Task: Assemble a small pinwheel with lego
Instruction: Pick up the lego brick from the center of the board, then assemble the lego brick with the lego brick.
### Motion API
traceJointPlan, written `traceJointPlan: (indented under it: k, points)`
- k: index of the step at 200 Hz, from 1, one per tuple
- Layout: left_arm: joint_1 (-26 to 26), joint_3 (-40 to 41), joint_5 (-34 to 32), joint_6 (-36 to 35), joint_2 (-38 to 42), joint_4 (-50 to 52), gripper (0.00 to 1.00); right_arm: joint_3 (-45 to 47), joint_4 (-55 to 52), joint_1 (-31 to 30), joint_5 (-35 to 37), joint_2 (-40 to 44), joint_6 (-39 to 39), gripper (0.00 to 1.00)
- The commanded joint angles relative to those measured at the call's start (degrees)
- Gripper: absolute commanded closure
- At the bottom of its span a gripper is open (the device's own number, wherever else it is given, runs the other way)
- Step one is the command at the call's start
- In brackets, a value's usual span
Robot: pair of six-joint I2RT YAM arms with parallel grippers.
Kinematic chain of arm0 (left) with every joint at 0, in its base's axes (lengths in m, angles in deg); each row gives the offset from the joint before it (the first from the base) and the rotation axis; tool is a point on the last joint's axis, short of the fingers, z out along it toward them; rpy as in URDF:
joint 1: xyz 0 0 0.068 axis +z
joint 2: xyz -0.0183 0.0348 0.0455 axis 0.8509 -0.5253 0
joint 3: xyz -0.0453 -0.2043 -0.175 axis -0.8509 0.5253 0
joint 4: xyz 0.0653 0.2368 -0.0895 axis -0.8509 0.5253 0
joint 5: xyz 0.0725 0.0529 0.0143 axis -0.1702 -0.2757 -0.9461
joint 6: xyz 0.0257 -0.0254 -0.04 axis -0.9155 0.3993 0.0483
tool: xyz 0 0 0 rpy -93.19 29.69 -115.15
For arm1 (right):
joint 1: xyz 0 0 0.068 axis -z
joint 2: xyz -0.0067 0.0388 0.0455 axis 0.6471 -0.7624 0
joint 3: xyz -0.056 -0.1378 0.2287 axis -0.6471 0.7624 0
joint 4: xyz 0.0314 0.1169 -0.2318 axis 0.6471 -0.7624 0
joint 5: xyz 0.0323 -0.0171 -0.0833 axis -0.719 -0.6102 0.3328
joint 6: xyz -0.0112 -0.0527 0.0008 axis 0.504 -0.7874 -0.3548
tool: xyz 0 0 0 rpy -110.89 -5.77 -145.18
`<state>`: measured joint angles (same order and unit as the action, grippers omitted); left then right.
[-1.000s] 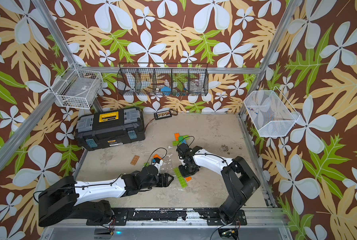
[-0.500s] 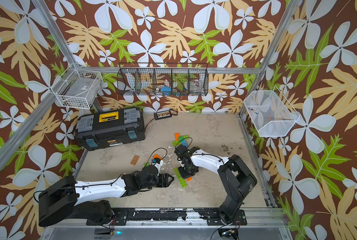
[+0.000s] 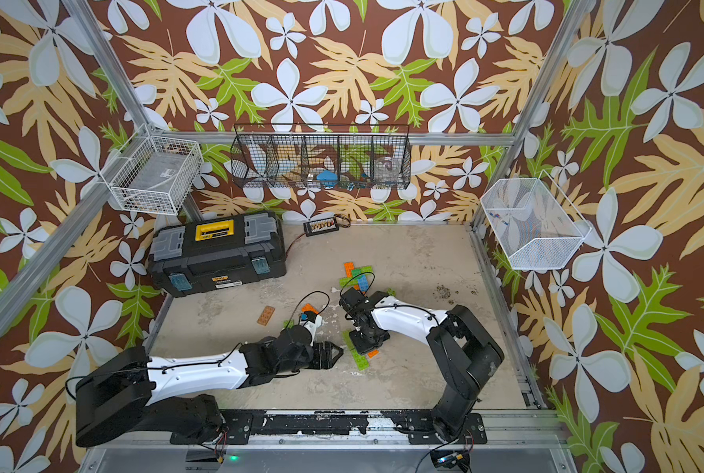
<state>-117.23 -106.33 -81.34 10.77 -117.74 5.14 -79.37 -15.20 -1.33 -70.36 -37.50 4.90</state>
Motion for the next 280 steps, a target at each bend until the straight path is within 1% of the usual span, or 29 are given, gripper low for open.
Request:
traceJointPlan:
  k: [1, 33, 55, 80, 127, 245, 280]
  points:
    - [-0.05, -0.30, -0.15, -0.48, -0.33, -1.14, 0.22, -0.19, -2.98, 0.00, 5.09, 0.96, 1.64, 0.89]
    - [0.26, 0.08, -0.86, 0.08, 0.38, -1.26, 0.22, -2.32, -3.34, 0.00, 4.85, 4.03, 1.79, 0.88]
    - [1.55, 1.80, -0.52, 0.63, 2.46, -2.07, 0.22, -3.33, -3.17, 0.04, 2.12, 4.70, 1.47, 0.88]
    - [2.74, 3.13, -0.41, 0.73, 3.91, -1.56, 0.22, -3.60, -2.04, -0.30, -2.27, 3.98, 0.99, 0.87]
    - [3.10, 3.81, -0.62, 0.91, 4.95, -1.11, 0.22, -4.38, -0.88, -1.91, -4.36, 1.52, 1.27, 0.87]
    - [3.31, 3.76, -0.23, 0.68, 3.83, -1.37, 0.22, -3.33, 0.06, -2.32, -4.74, -1.51, 1.70, 0.86]
    - [3.54, 3.63, -0.08, 0.60, 3.49, -1.54, 0.22, -3.42, -0.64, -2.75, -2.79, -2.35, 2.27, 0.85]
